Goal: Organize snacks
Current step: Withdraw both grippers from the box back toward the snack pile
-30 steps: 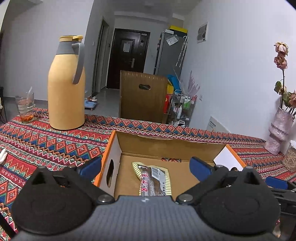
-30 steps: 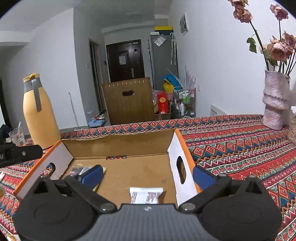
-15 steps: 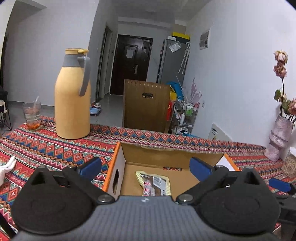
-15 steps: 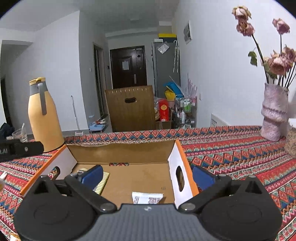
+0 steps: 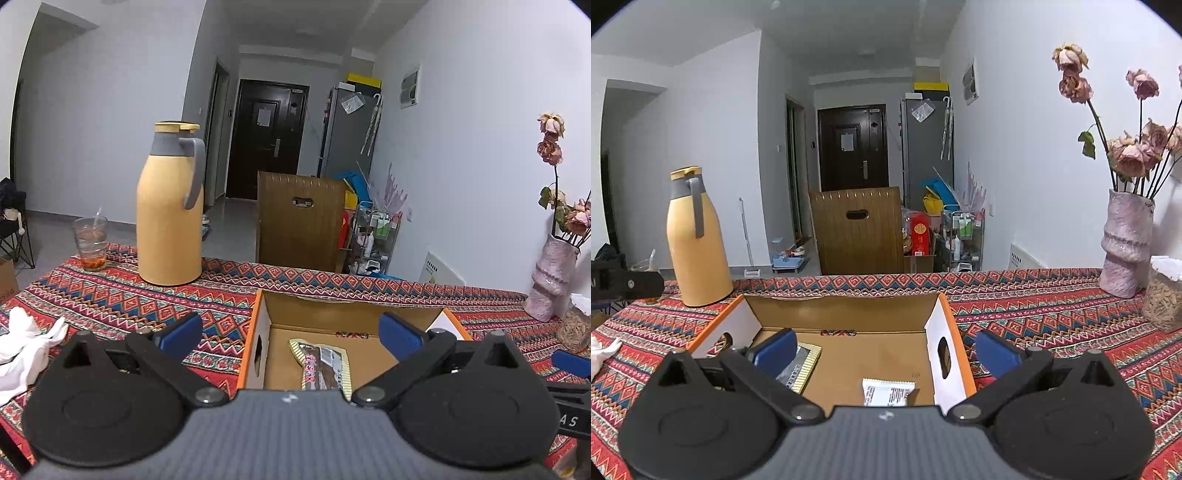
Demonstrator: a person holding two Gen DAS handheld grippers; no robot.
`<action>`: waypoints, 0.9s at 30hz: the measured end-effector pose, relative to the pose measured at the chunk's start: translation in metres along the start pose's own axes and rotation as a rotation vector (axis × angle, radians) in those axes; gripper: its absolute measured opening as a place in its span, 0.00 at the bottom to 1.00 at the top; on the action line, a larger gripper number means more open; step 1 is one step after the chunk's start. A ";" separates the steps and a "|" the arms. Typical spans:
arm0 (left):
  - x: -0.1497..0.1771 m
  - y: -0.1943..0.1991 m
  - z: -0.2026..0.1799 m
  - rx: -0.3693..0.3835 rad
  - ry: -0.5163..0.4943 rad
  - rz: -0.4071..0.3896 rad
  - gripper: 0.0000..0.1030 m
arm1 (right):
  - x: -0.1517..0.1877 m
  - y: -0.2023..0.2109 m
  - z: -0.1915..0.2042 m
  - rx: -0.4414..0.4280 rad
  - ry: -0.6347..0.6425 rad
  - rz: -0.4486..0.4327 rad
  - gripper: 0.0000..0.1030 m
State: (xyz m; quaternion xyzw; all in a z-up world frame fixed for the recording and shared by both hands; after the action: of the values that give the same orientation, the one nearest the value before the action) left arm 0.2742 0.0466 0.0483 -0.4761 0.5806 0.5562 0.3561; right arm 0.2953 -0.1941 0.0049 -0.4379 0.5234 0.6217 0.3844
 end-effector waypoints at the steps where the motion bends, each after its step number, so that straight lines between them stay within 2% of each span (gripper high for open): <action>1: 0.000 0.004 0.001 0.002 -0.001 0.001 1.00 | 0.000 0.004 -0.001 -0.001 -0.001 -0.003 1.00; 14: 0.022 0.058 0.011 0.021 -0.036 0.007 1.00 | 0.018 0.066 0.003 -0.023 0.006 -0.015 1.00; 27: 0.076 0.097 0.026 0.015 -0.045 0.092 1.00 | 0.062 0.119 0.010 -0.049 0.029 0.025 1.00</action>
State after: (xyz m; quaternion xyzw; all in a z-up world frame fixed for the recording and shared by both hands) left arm 0.1566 0.0531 0.0027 -0.4337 0.5979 0.5780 0.3470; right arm 0.1623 -0.2022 -0.0157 -0.4494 0.5191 0.6327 0.3581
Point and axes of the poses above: each gripper's, at about its wrist camera, not at the fingertips, and y roughly against the way its jaws point, z to its left, x to its underside, the point moved 8 cm from there along -y, roughly the way its jaws point, and after that the axes turned 4 degrees about -z, right-handed, at the moved point
